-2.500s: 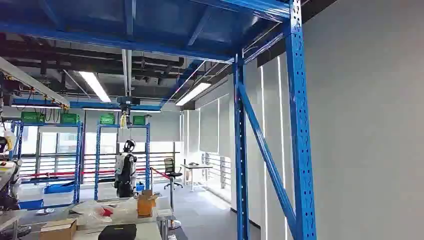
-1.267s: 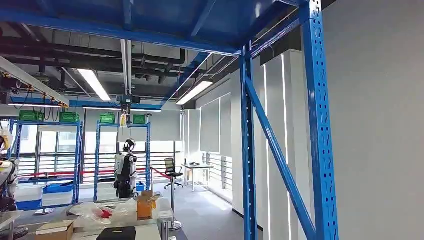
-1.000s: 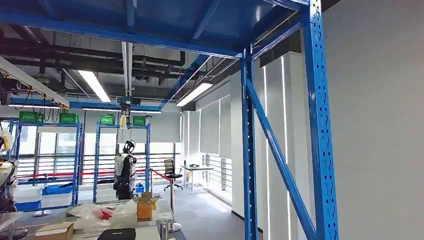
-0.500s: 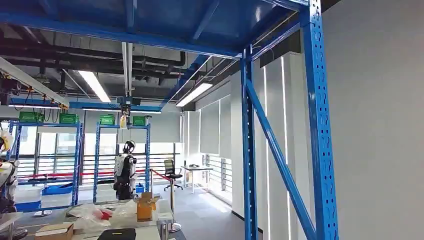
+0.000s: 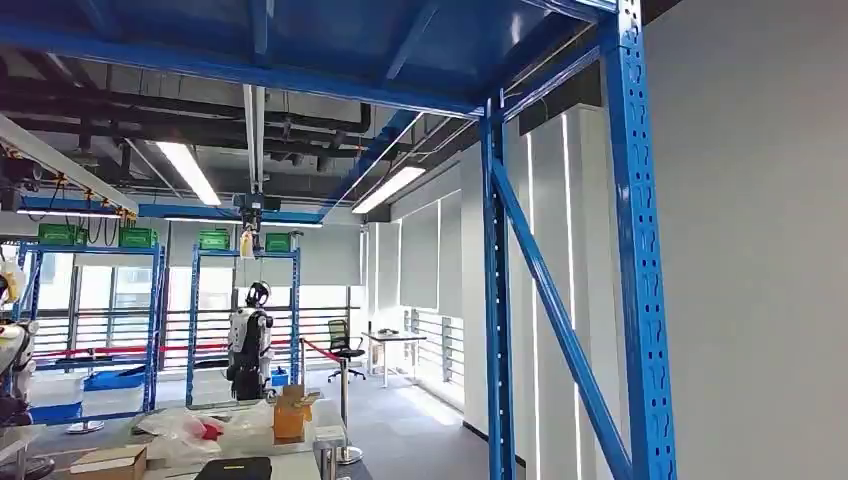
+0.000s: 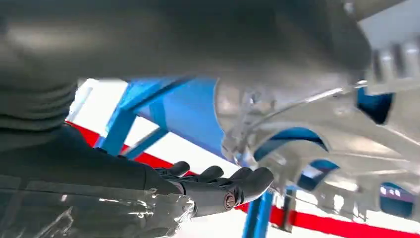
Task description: Take the parts from the cabinet and place them on the table.
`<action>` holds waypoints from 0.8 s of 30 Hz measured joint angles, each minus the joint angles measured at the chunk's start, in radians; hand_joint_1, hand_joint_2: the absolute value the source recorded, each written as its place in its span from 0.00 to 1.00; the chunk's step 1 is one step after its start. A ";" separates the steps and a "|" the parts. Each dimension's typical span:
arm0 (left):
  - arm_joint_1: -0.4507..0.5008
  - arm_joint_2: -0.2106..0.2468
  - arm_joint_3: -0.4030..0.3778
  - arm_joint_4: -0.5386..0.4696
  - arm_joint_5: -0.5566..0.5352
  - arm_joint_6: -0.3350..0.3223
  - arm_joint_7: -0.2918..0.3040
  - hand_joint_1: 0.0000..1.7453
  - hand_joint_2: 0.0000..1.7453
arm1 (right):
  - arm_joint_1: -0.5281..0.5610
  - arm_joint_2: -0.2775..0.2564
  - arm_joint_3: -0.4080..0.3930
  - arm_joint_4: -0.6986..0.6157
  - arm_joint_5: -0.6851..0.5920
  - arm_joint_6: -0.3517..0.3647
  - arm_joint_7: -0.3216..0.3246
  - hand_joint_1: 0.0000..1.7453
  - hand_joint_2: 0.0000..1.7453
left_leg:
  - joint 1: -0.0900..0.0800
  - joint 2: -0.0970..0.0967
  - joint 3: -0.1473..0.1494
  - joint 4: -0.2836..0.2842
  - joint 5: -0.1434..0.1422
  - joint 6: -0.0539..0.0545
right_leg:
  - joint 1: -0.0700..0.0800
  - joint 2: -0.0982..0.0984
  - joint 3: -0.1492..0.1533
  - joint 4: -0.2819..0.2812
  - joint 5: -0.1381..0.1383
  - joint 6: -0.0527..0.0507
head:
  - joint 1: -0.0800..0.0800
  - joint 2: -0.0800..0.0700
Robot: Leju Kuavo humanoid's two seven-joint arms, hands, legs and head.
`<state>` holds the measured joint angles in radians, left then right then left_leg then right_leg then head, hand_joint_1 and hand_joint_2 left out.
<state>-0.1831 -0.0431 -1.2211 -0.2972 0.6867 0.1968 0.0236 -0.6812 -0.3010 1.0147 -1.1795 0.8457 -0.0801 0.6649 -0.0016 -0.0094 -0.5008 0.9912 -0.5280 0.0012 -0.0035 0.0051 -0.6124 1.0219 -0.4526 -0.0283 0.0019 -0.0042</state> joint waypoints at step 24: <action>-0.002 0.000 0.023 0.000 -0.004 -0.005 -0.005 0.00 0.00 | -0.003 0.000 0.002 0.024 -0.069 0.064 -0.005 0.00 0.00 | 0.000 0.000 0.001 0.000 0.000 0.000 | 0.000 0.000 0.002 0.000 0.000 0.000 | 0.000 0.000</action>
<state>-0.1850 -0.0431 -1.1978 -0.2972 0.6828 0.1919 0.0187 -0.6845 -0.3006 1.0163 -1.1551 0.7763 -0.0160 0.6603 -0.0016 -0.0094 -0.4997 0.9912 -0.5280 0.0012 -0.0035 0.0050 -0.6109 1.0218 -0.4526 -0.0282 0.0015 -0.0042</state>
